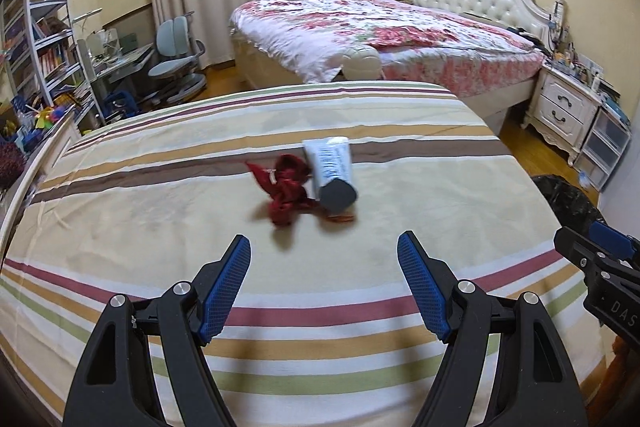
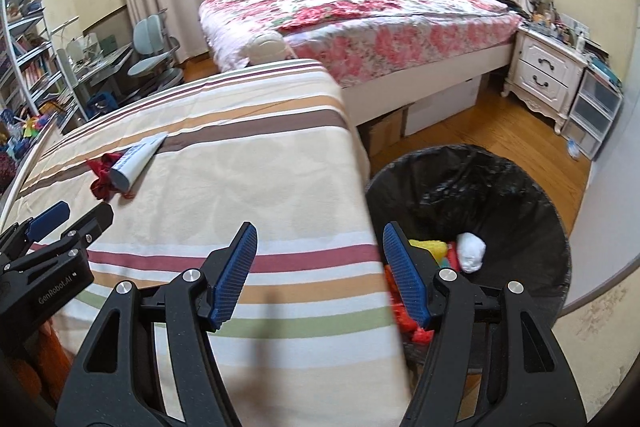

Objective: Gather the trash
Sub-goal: 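Move both tools back over the bed toward the red cloth and tube, then grasp the white milk-powder tube with the right tool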

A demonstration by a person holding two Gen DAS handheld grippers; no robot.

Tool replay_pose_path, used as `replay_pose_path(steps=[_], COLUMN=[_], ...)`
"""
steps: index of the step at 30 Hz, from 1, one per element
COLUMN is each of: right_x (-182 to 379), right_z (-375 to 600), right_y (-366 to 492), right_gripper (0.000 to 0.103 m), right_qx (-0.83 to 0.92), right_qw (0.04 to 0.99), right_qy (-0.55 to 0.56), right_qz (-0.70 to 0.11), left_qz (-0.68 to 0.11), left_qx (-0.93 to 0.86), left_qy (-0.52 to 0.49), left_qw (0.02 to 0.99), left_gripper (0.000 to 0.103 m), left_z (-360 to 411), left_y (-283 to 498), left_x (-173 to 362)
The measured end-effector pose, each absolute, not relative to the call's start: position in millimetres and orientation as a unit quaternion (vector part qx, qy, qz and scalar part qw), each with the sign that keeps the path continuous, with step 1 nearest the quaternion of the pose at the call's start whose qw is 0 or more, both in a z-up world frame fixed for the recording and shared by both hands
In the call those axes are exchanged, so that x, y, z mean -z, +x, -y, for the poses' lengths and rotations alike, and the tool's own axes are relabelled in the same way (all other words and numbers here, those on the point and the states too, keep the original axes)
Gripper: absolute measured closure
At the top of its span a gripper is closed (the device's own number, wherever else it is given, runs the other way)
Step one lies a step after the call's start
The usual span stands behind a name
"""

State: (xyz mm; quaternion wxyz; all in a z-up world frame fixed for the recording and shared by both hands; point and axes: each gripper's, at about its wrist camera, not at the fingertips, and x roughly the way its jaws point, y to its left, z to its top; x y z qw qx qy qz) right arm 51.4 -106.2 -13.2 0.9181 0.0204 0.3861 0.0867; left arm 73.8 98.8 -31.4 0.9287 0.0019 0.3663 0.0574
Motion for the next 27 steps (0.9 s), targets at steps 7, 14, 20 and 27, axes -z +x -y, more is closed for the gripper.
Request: replay_pose_path(steps=[7, 14, 20, 27], right_x=[14, 18, 13, -2], right_z=[61, 11, -16, -32], right_y=[56, 61, 65, 76], right_gripper=[0.039, 0.039, 0.039, 0.039], right_qx=[-0.122, -0.16, -0.172, -0.179], right_qw=[0.912, 0.903, 0.903, 0.907], right_qy=[-0.004, -0.027, -0.04, -0.033], right_qz=[-0.391, -0.398, -0.392, -0.379], left_qz=[-0.37, -0.373, -0.373, -0.373], left_qx=[-0.095, -0.127, -0.144, -0.167], left_qy=[-0.016, -0.037, -0.05, -0.058], left_qw=[0.924, 0.918, 0.915, 0.911], left_gripper=[0.029, 0.029, 0.029, 0.029], left_z=[-144, -181, -205, -232], left_y=[68, 64, 64, 62], left_x=[32, 35, 36, 37])
